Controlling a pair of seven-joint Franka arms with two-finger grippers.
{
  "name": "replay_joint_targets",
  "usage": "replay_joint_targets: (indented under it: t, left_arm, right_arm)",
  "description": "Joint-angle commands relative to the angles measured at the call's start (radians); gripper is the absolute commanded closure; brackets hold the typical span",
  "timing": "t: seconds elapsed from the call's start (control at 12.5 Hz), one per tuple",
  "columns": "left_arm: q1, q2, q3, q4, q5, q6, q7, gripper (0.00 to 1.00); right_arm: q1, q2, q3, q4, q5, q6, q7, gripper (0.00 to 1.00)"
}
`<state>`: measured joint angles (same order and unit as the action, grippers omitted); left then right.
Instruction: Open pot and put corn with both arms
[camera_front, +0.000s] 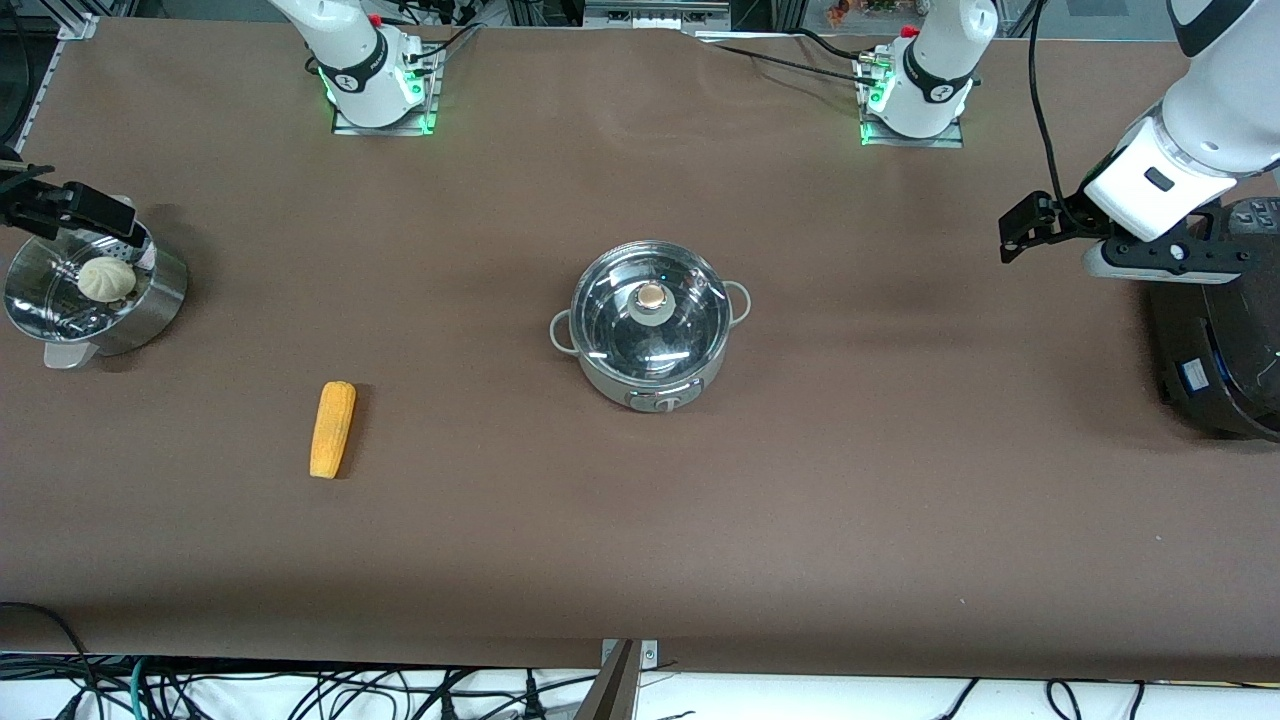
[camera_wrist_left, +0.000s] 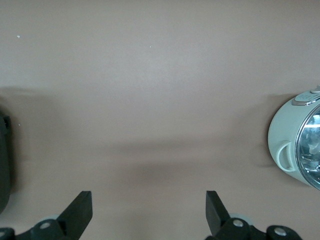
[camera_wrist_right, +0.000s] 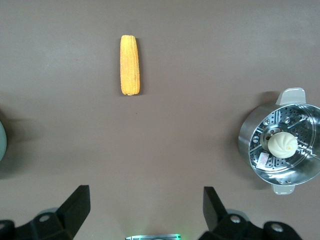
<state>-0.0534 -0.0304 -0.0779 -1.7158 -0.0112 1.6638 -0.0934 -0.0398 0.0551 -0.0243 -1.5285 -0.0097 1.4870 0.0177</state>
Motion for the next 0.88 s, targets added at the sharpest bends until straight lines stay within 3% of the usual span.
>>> replay_joint_targets:
  t: [0.0, 0.8]
  left_arm:
    - [0.006, 0.017, -0.002, 0.038, -0.016, -0.03, 0.021, 0.0]
    - [0.006, 0.026, 0.0, 0.041, -0.016, -0.032, 0.024, 0.0]
  right_arm:
    - [-0.015, 0.009, 0.012, 0.027, -0.01, -0.007, -0.019, 0.0]
    - [-0.017, 0.009, 0.012, 0.027, -0.01, -0.007, -0.019, 0.0]
